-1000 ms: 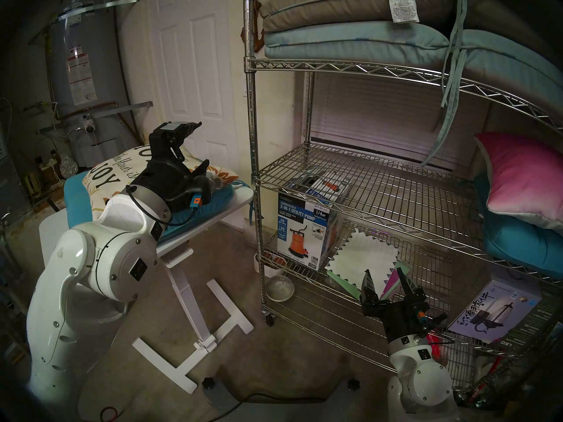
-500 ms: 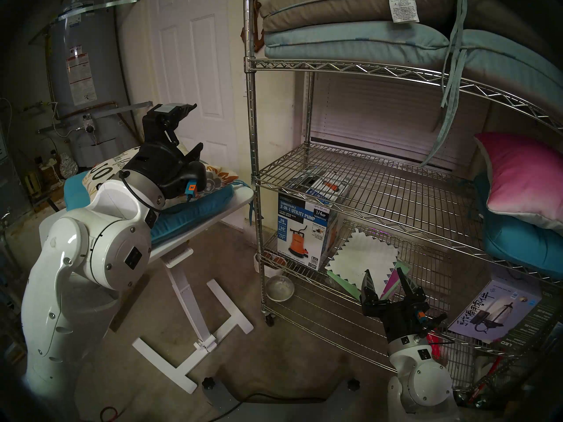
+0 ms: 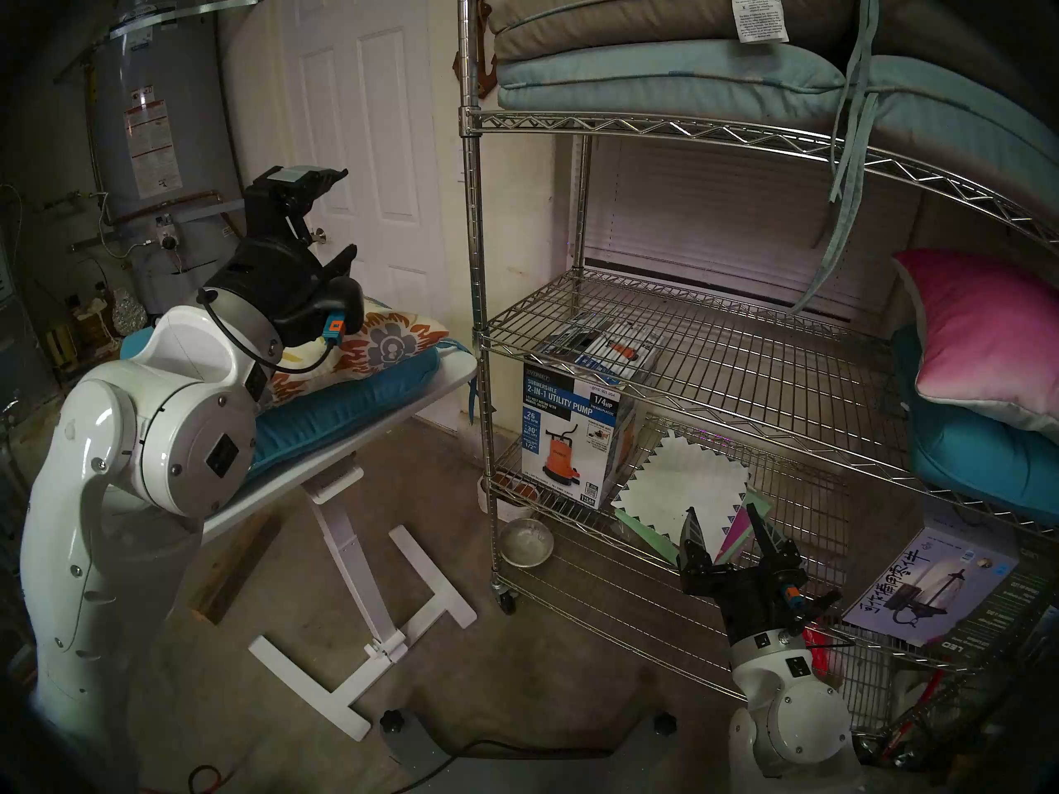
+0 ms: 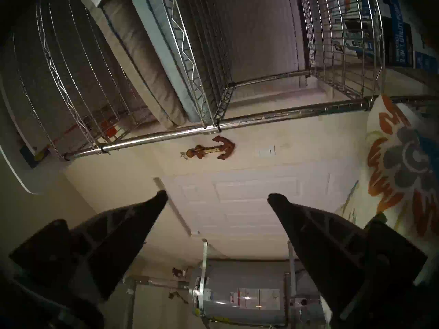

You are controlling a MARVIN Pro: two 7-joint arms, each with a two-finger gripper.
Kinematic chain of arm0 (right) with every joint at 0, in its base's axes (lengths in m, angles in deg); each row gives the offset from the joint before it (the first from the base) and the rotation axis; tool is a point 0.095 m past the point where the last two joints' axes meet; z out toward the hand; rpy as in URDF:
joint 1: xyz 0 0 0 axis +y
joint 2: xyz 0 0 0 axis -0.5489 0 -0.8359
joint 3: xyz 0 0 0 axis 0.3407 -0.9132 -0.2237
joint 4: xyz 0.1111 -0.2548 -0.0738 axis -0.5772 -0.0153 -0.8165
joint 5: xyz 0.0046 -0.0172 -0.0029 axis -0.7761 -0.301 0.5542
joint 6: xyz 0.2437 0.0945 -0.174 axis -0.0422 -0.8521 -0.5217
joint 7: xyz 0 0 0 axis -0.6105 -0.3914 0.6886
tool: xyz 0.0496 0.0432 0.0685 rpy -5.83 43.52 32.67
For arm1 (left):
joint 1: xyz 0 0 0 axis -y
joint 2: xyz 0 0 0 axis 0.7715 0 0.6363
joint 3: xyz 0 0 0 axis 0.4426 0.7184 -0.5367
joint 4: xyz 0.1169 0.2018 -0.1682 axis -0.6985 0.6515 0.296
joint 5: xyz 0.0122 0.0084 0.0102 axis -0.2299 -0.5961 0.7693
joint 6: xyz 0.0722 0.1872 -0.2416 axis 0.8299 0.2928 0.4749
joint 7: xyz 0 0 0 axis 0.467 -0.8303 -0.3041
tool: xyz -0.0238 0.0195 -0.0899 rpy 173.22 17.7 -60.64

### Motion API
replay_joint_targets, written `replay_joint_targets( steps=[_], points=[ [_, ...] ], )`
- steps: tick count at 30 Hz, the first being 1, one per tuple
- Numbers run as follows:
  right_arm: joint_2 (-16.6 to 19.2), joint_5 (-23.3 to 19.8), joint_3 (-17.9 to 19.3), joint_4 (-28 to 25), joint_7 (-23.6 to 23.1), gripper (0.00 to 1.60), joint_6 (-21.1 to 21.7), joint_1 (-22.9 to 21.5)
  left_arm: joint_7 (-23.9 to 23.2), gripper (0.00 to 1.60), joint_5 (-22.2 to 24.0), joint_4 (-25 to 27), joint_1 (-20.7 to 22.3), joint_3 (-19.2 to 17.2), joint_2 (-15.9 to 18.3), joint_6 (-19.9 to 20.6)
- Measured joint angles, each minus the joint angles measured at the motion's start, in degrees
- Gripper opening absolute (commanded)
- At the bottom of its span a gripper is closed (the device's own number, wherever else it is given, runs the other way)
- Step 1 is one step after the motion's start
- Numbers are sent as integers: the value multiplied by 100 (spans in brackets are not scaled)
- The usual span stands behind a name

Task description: Put cushion on the shelf

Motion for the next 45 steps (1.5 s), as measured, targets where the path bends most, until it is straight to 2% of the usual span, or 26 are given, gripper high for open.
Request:
replay_joint_targets(
  steps=[22,28,45],
  points=[
    [0,0,0,2,0,160,0,0,-793,160,244,12,587,-724,323,-287],
    [0,0,0,2,0,160,0,0,-1127,160,352,23,796,-1050,465,-392],
    [0,0,0,3,0,160,0,0,-1657,160,557,48,1071,-1403,636,-572]
  ],
)
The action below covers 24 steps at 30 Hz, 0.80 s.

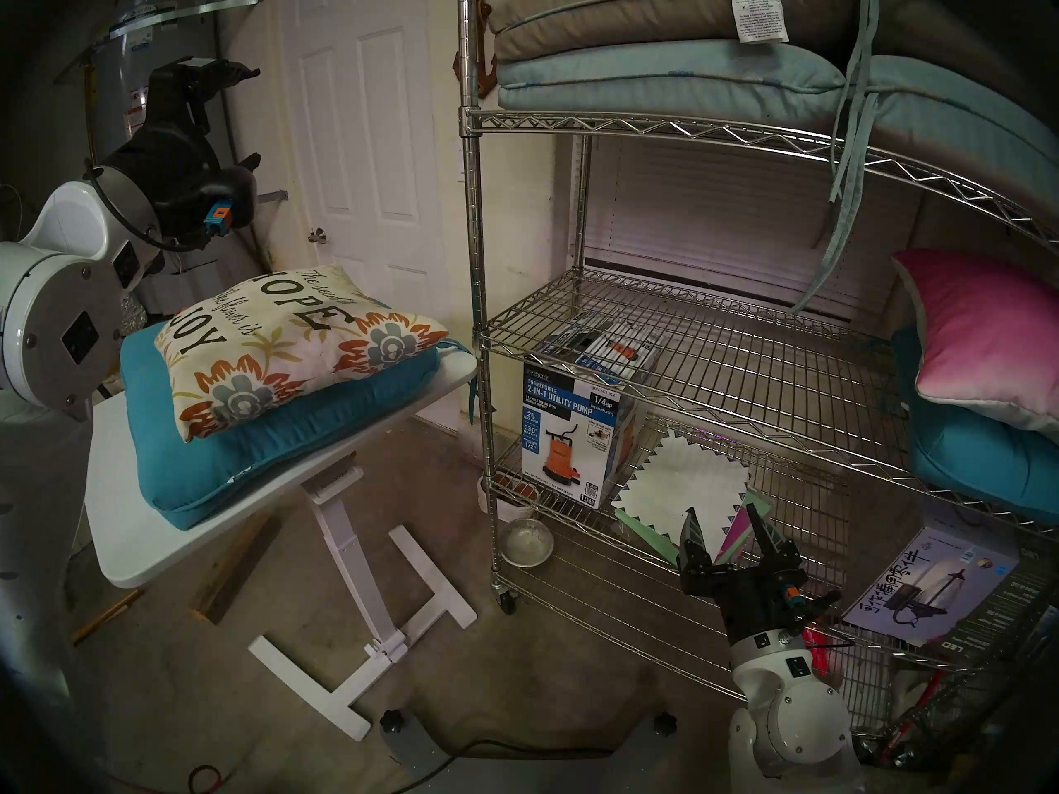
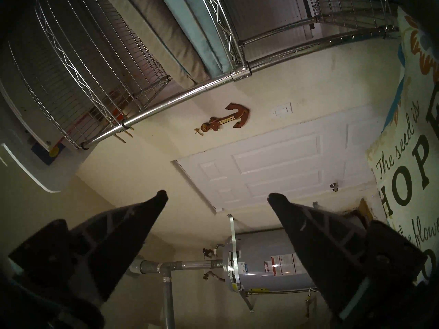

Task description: Put cushion on the shelf

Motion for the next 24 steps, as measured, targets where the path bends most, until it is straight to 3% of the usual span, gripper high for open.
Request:
replay_joint_targets(
  steps=[24],
  points=[
    [-3,-1,-9,-7,5,160,0,11,-71,160,-15,4,113,-16,4,4]
  ],
)
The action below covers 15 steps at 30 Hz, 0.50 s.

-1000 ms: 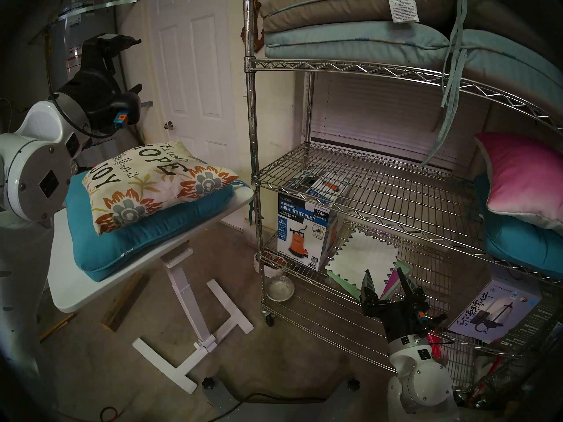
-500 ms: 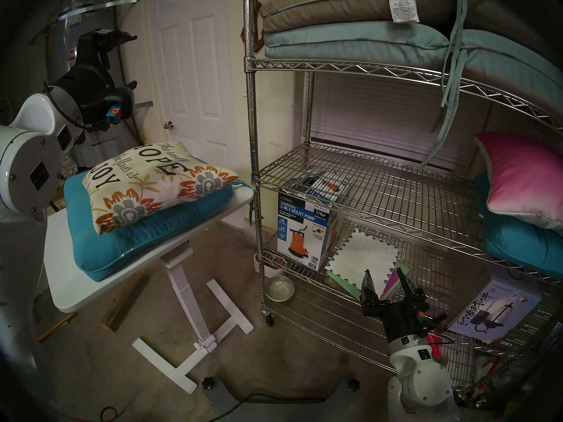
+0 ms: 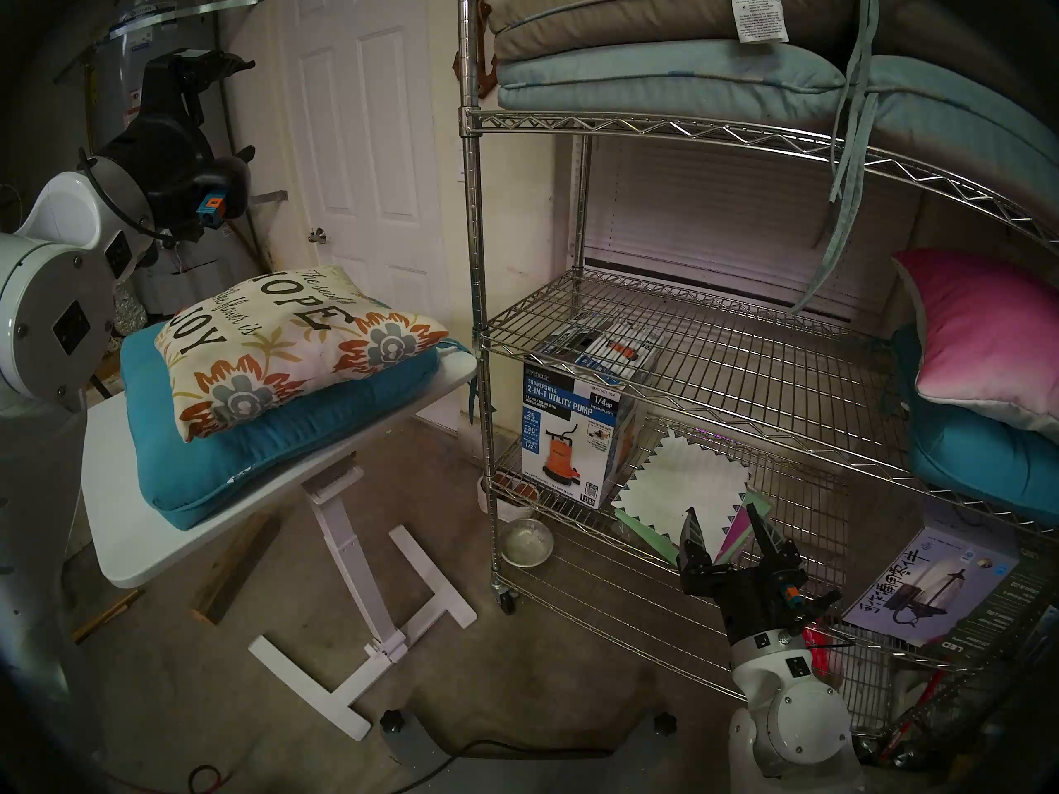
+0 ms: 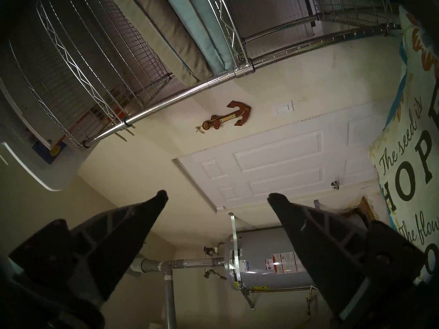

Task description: Put cushion on the shelf

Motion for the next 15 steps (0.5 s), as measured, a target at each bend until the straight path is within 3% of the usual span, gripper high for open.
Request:
replay_joint_targets(
  steps=[5,15],
  points=[
    [62,-32,-217,-94,146,160,0,113,0,160,-15,0,9,0,0,0],
    [523,-24,-1110,-489,523,160,23,206,0,160,-28,1,25,5,0,0]
  ],
)
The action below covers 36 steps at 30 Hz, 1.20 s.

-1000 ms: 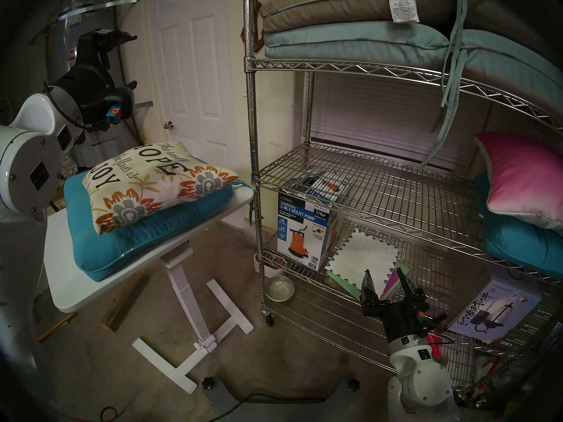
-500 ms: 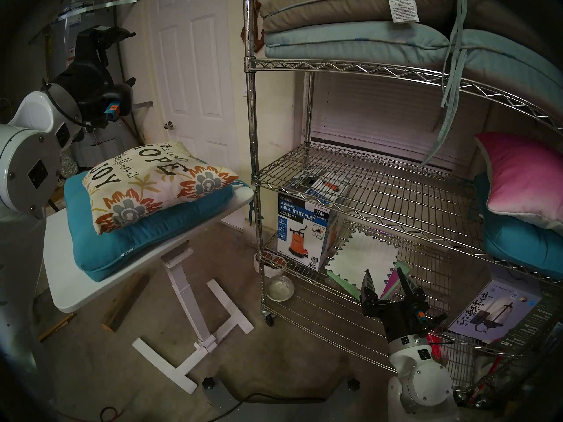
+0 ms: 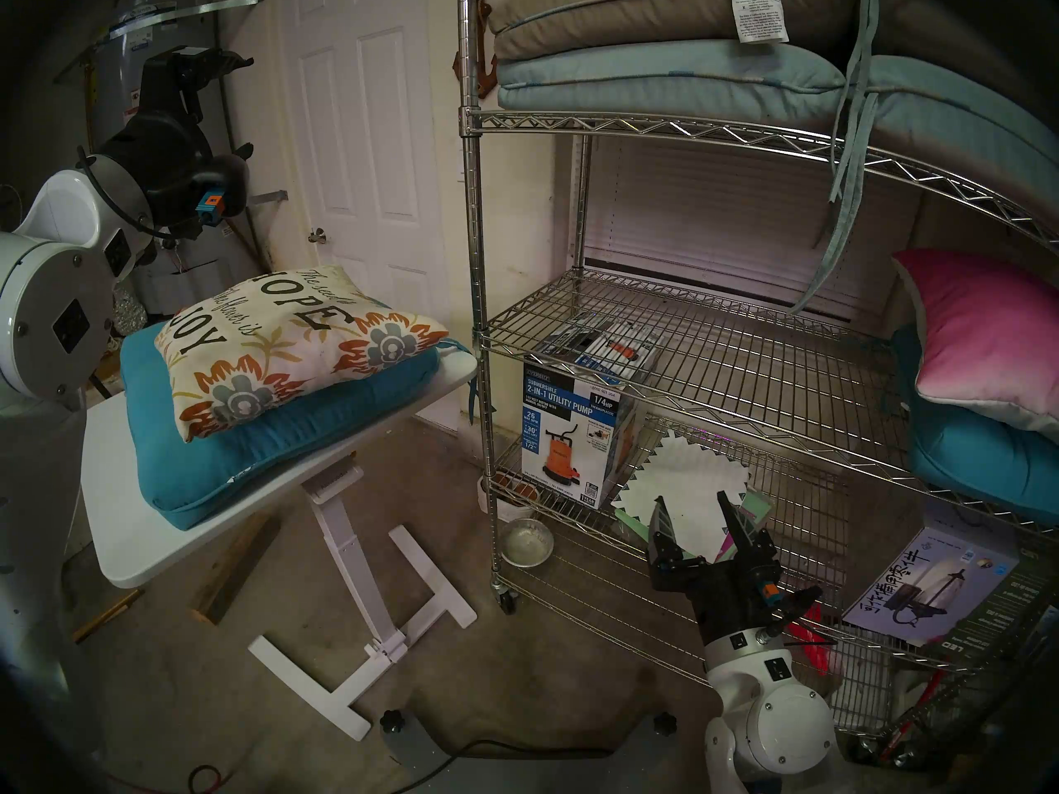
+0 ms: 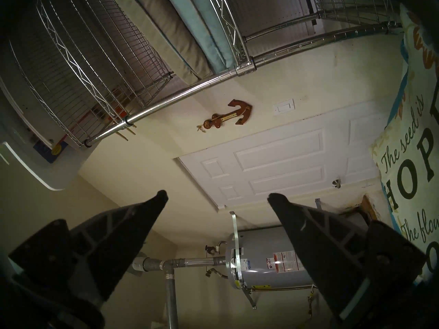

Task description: Put cushion on the shelf

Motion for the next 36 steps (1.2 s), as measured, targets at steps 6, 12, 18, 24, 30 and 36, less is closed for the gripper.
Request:
replay_joint_targets(
  steps=[6,12,18,24,30,36],
  points=[
    [404,154,-563,-98,345,160,150,-109,0,160,-4,0,7,1,0,0],
    [846,352,-1111,-86,629,160,266,-360,0,160,-7,1,14,3,0,0],
    [1228,957,-1615,19,744,160,102,-748,0,160,-10,1,24,9,0,-1],
    [1399,1606,-1881,225,773,160,-82,-1095,0,160,-12,1,34,13,0,-1],
    [1417,2082,-2022,473,806,160,-198,-1447,0,160,-15,2,43,18,1,-1],
    [1383,2430,-2189,782,929,160,-300,-1816,-1,160,-17,2,49,21,1,-1]
  ],
)
